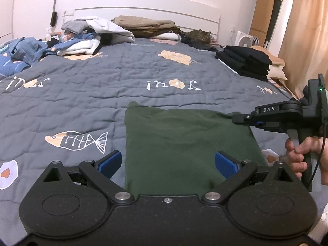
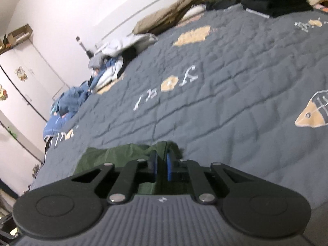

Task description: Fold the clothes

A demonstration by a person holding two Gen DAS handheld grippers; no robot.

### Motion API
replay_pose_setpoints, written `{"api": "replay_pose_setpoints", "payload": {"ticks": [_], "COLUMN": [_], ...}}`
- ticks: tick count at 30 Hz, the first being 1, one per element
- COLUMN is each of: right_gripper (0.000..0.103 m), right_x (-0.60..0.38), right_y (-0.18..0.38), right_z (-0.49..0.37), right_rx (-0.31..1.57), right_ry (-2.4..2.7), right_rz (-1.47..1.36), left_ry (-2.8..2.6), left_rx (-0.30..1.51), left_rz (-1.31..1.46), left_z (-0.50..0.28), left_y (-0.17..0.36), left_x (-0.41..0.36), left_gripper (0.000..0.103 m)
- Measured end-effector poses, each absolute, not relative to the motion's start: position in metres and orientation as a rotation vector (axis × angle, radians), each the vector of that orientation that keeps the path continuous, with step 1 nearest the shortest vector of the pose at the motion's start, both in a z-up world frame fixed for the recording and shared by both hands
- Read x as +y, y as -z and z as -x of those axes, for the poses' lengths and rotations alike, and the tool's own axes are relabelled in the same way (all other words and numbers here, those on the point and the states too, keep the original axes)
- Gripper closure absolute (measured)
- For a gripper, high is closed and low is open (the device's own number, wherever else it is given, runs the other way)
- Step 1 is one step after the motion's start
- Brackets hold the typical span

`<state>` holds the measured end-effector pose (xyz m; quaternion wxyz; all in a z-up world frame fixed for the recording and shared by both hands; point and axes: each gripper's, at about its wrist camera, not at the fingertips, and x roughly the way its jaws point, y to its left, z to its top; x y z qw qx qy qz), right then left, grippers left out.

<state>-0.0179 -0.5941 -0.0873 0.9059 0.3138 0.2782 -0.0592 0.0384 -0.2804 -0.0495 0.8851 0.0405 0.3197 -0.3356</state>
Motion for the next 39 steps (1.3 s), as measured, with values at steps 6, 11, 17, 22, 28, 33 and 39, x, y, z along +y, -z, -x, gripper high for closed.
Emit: {"api": "replay_pose_setpoints", "payload": {"ticks": [6, 11, 17, 22, 28, 33, 39], "right_gripper": [0.091, 0.077, 0.056, 0.054, 0.054, 0.054, 0.054], "right_x": [-0.598, -0.606, -0.612, -0.608, -0.606, -0.608, -0.602], "right_y": [0.097, 0.091, 0.076, 0.078, 0.084, 0.087, 0.096], "right_z": [0.009, 0.020, 0.051, 0.079, 0.104, 0.119, 0.136], "right_rx": [0.635, 0.656, 0.652, 0.673, 0.701, 0.700, 0.714], "right_ry": [0.105, 0.078, 0.026, 0.021, 0.020, 0.038, 0.060], "right_rz": [-0.635, -0.667, -0.707, -0.694, -0.713, -0.731, -0.771], "left_ry": [0.697, 0.715, 0.763, 0.811, 0.835, 0.854, 0.905], "left_rx": [0.693, 0.720, 0.768, 0.832, 0.969, 1.064, 1.121], "left_rz": [-0.075, -0.066, -0.004, 0.079, 0.282, 0.355, 0.340], "left_z": [-0.047, -0.059, -0.084, -0.112, -0.165, -0.196, -0.213], "left_y": [0.052, 0.056, 0.064, 0.076, 0.104, 0.126, 0.146], "left_x": [-0.278, -0.274, -0.269, -0.266, -0.259, -0.256, -0.264], "left_gripper": [0.005, 0.005, 0.005, 0.005, 0.005, 0.005, 0.003]}}
